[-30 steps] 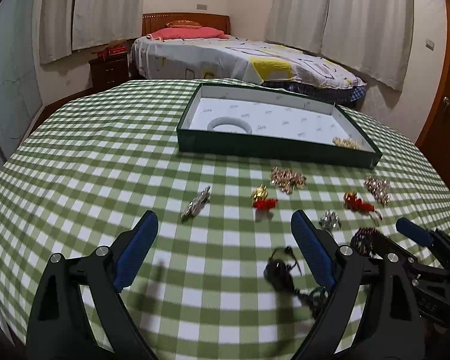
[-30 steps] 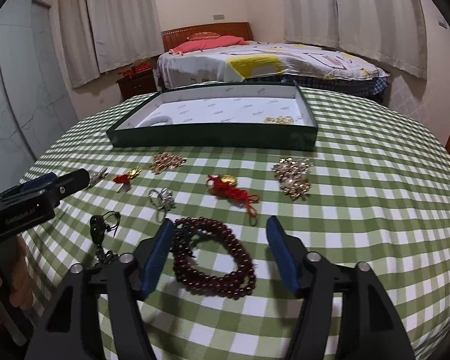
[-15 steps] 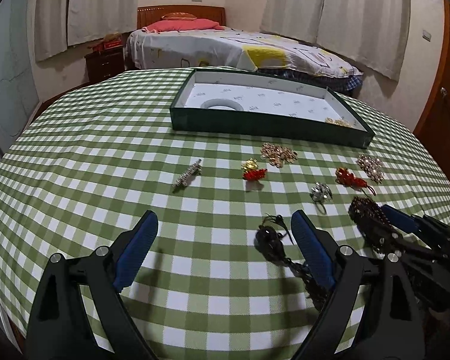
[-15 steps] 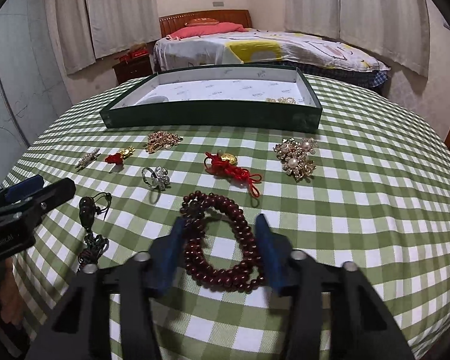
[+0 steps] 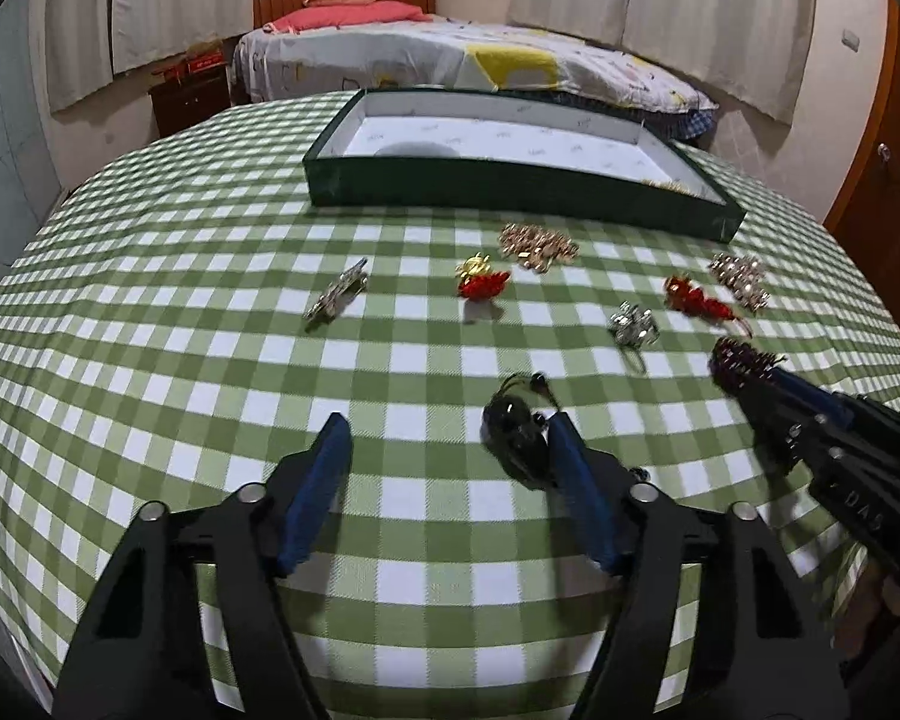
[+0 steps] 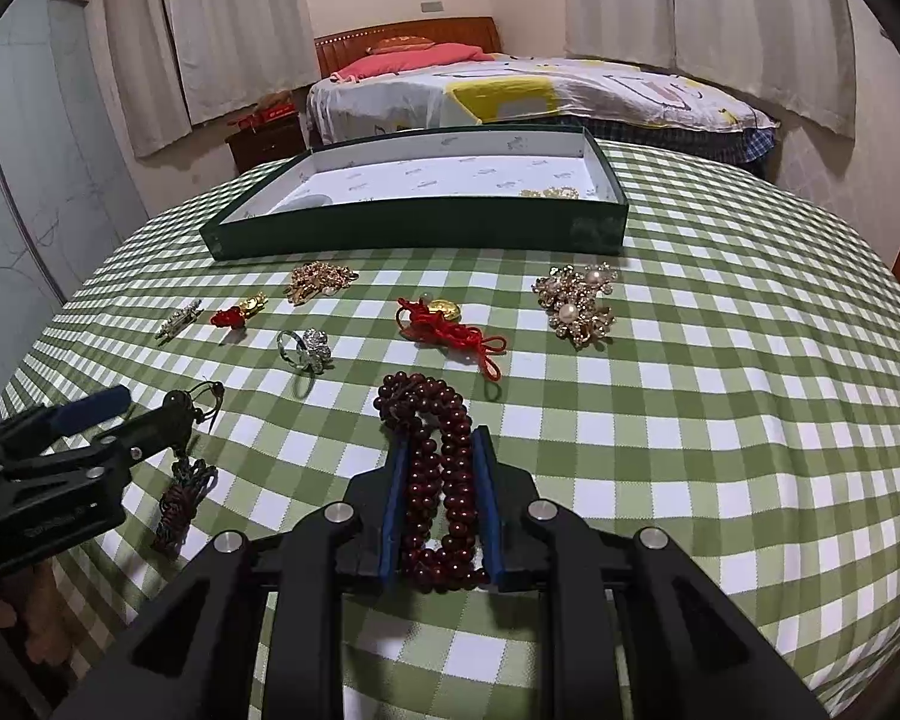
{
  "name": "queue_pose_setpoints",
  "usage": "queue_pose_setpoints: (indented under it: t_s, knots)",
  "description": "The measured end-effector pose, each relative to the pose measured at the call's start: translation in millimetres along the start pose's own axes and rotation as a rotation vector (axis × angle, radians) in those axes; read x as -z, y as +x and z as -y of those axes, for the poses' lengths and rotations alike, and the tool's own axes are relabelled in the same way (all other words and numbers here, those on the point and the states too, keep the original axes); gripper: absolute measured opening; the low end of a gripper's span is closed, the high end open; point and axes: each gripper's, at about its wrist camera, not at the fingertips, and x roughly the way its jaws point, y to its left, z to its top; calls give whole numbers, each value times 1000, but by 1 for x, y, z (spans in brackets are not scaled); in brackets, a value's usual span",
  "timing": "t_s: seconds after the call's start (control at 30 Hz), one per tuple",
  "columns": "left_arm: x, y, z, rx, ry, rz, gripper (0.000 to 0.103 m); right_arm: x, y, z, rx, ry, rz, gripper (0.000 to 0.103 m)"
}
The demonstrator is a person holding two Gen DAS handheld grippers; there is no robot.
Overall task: Organize jewelry
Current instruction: 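Grasp the black pendant with the left tool while the right tool grasps the red bead bracelet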
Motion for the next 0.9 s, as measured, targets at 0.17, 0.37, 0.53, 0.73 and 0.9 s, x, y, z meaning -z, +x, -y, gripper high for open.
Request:
queue_pose_setpoints:
  t_s: [0.17, 0.37, 0.53, 0.73, 0.9]
  knots:
    - [0, -2, -4, -7, -6, -2, 56, 0, 0, 1, -5, 9, 2, 22]
    - [-3, 2, 0, 9, 17, 1, 55, 0, 0, 1, -4, 9, 3, 22]
    - [-3, 1, 0, 41, 29, 11, 45, 0, 0, 1, -4, 9, 3, 22]
    - [-2, 1, 3, 66, 41, 18, 24, 0, 0, 1, -4, 9, 3, 22]
    - [-2, 1, 4, 75, 47, 19, 16, 0, -2, 1, -4, 10, 11, 22]
